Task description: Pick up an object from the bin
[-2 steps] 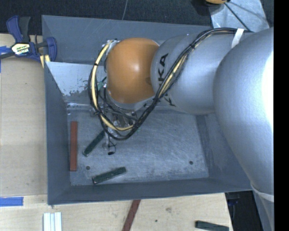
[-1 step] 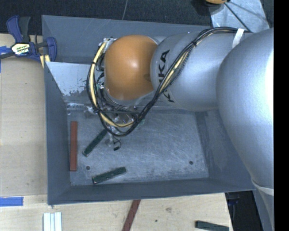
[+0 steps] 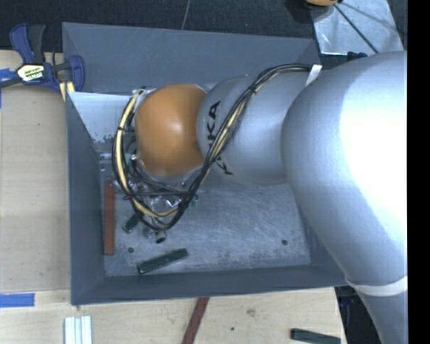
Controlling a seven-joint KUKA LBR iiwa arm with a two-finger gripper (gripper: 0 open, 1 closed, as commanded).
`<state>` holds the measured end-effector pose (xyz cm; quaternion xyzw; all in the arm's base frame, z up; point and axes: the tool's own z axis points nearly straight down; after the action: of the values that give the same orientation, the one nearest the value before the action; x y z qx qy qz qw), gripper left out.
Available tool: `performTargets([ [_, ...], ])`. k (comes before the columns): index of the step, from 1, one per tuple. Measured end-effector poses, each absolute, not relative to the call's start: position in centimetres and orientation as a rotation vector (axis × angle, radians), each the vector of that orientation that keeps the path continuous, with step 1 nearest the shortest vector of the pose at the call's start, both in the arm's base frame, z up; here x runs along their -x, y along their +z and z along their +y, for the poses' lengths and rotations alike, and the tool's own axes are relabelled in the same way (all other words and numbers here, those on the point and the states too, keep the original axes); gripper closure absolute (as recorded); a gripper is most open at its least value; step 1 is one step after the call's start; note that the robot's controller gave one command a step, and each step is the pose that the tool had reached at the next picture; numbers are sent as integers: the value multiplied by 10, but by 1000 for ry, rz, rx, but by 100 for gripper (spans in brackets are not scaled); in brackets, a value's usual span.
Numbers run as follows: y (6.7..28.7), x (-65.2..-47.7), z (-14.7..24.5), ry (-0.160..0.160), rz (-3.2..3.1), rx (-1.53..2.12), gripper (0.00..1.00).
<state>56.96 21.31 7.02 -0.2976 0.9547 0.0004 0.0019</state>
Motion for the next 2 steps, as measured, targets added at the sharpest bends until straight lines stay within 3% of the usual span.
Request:
performTargets([
  [1,76,-591,225,1,2876,1226,100],
  [2,76,-591,225,2,2876,1225,100],
])
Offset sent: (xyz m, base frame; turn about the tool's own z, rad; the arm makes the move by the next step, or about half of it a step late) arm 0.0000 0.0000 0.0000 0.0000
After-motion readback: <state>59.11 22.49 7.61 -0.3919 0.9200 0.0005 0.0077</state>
